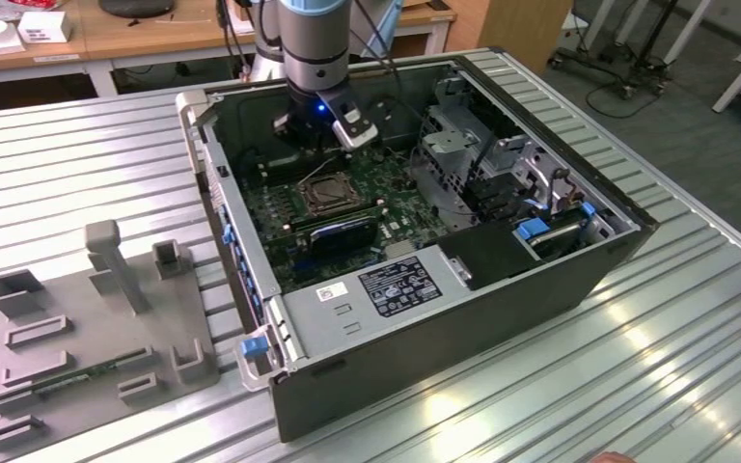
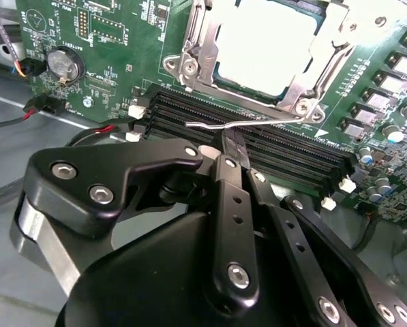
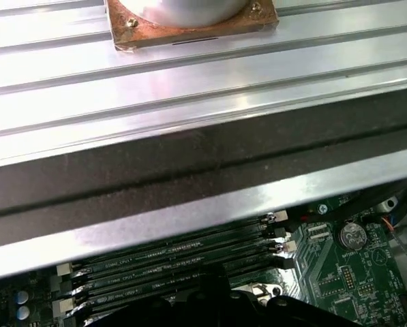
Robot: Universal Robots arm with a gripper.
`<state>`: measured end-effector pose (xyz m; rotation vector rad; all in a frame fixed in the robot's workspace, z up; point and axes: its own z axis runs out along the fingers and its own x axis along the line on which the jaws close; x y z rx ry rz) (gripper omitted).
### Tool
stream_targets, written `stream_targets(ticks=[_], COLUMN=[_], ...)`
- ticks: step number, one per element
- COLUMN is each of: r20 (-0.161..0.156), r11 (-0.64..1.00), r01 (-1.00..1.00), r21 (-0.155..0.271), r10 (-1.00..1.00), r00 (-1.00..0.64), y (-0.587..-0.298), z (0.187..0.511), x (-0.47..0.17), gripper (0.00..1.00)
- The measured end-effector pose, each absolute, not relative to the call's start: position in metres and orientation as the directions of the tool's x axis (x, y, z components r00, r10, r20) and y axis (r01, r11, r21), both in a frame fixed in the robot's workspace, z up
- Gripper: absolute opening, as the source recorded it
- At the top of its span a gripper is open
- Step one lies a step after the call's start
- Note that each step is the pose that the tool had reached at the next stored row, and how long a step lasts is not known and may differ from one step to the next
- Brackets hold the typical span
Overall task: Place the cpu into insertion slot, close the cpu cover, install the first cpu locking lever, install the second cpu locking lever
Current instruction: 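Install the first cpu locking lever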
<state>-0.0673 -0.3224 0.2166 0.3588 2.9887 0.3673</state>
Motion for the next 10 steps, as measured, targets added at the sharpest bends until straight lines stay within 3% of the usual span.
stream_targets(ticks=[10], r20=[-0.079], r11=[0.942], r01=[0.219], r21=[0.254], r10=[0.246], r00=[-0.966], y=[-0.3212], z=[0.2181], x=[-0.0674], gripper=[0.1])
